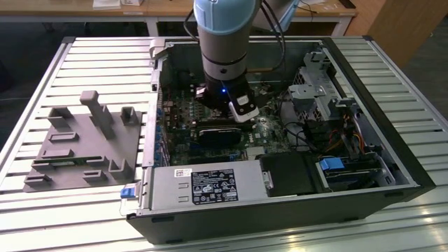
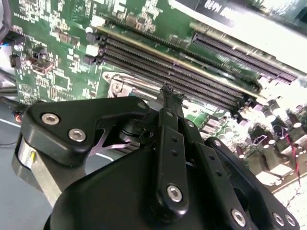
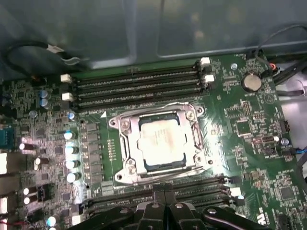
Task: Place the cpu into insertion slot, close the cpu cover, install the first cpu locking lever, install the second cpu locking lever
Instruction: 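Install the second cpu locking lever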
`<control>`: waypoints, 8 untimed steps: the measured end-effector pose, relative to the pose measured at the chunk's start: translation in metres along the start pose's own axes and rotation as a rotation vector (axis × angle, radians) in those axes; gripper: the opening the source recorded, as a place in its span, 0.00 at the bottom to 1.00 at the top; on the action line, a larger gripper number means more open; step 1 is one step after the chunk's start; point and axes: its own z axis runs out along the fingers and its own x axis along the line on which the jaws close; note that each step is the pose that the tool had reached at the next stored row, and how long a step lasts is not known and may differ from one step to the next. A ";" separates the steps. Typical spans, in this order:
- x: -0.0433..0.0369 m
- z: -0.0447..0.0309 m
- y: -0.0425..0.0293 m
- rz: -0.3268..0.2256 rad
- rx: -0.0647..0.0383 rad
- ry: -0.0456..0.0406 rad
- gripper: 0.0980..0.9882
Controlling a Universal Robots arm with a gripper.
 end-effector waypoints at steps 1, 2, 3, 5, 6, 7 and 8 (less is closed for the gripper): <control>-0.0001 0.0005 0.0021 0.000 0.000 0.0000 0.01; -0.0002 0.0010 0.0042 0.000 0.000 0.0001 0.01; -0.0002 0.0015 0.0063 0.000 0.000 0.0001 0.01; -0.0003 0.0025 0.0108 0.000 0.000 0.0002 0.01; -0.0005 0.0031 0.0130 0.000 0.000 0.0002 0.01; -0.0012 0.0036 0.0150 0.000 0.000 0.0004 0.01; -0.0024 0.0040 0.0165 0.000 0.000 0.0009 0.01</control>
